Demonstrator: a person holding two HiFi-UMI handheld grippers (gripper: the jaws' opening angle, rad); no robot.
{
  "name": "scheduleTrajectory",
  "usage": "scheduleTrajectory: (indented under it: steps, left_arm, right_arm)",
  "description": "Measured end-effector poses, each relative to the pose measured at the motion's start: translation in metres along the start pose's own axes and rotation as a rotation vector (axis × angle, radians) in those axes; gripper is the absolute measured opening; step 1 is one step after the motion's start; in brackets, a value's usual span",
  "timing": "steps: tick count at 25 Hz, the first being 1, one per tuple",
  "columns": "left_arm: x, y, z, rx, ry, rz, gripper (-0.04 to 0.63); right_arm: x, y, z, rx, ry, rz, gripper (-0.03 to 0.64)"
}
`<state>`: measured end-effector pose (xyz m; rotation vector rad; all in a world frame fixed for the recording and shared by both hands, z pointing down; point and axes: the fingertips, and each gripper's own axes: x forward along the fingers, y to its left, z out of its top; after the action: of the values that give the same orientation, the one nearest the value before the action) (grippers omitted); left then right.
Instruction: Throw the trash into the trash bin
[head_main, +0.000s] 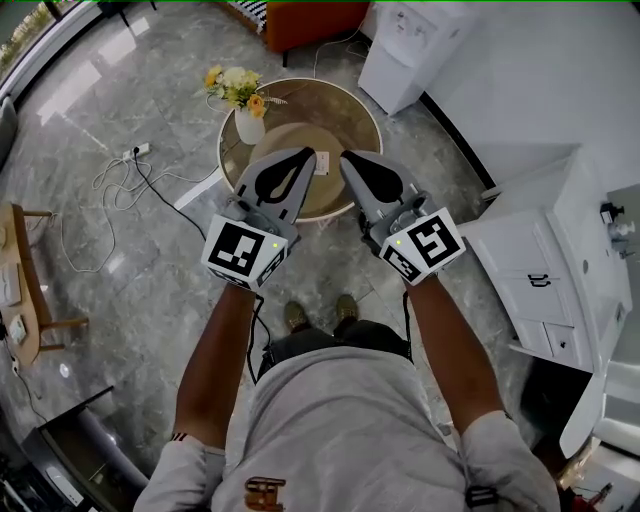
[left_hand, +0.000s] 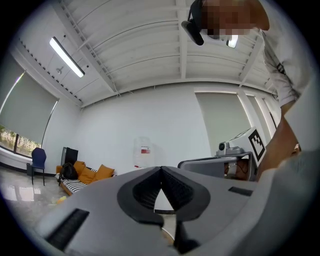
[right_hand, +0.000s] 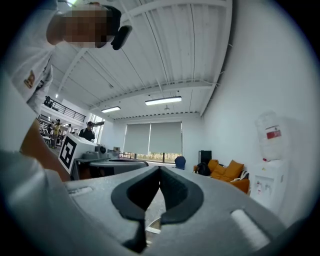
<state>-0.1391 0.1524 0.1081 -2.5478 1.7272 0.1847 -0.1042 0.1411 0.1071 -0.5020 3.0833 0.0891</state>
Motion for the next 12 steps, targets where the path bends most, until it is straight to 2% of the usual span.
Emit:
scheduleTrajectory:
  steps: [6,12]
  left_arm:
    - [-0.005,0.012,-0.021,-0.012,0.008,0.003,0.000]
    - [0.007,0.019,-0.049,-0.003,0.041,0.014,0.000]
  right_arm:
    - [-0.002,-0.006,-0.022,-0.035,0.063,-0.026,0.002]
    - [0.004,-0.023,-0.057,-0.058,0.125,0.003,0.002]
